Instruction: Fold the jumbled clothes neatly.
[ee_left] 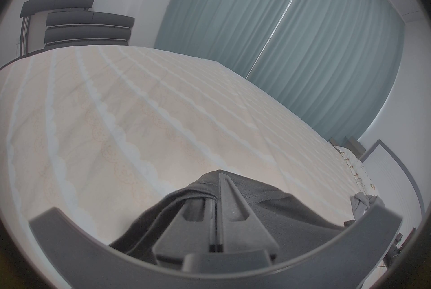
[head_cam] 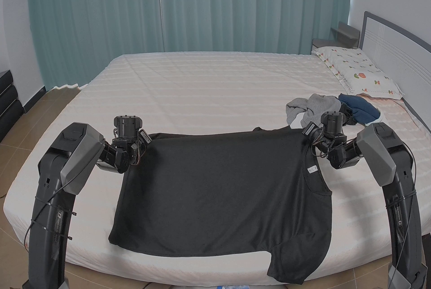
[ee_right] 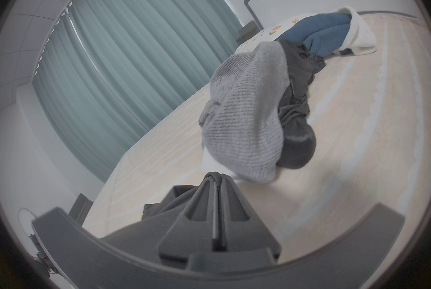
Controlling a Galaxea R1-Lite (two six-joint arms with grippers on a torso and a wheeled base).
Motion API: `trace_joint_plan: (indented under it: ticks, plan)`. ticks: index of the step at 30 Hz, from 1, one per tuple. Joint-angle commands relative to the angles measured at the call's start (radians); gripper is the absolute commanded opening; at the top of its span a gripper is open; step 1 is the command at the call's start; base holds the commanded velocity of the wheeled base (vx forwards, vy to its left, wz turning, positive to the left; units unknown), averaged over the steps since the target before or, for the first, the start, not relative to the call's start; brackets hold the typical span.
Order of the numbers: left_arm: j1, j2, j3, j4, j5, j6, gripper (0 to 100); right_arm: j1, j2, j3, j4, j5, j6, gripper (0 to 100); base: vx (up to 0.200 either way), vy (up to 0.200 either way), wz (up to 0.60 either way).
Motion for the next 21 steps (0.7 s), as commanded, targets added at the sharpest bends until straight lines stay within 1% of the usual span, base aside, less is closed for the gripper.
trace_joint_plan:
  ticks: [1, 9, 10, 14, 17, 19, 21]
  plan:
    - [-0.003, 0.006, -0.005, -0.001, 0.000, -0.001, 0, -0.001, 0.024, -0.011, 0.000, -0.001, -0.003, 0, 0.000, 0.000, 0.00]
    - [-0.009, 0.020, -0.037, 0.003, 0.000, -0.001, 0, 0.010, 0.033, 0.012, 0.009, -0.003, -0.009, 0, 0.000, 0.000, 0.00]
    - [-0.009, 0.023, -0.037, 0.005, 0.000, -0.001, 100, 0.010, 0.033, 0.018, 0.006, -0.003, -0.013, 100, 0.000, 0.000, 0.00]
    - [-0.009, 0.026, -0.029, 0.005, 0.000, -0.001, 100, 0.010, 0.024, 0.033, 0.003, -0.003, -0.019, 100, 0.000, 0.000, 0.00]
    - [-0.008, 0.019, -0.015, 0.003, 0.006, -0.002, 100, 0.001, -0.016, 0.097, -0.003, 0.000, -0.018, 100, 0.000, 0.000, 0.00]
    - [-0.003, 0.000, 0.018, 0.003, 0.007, -0.004, 100, -0.005, -0.062, 0.162, -0.017, 0.006, -0.010, 100, 0.000, 0.000, 0.00]
    - [0.004, -0.064, 0.083, -0.003, 0.006, -0.002, 100, -0.016, -0.117, 0.239, -0.043, 0.015, -0.009, 100, 0.000, 0.000, 0.00]
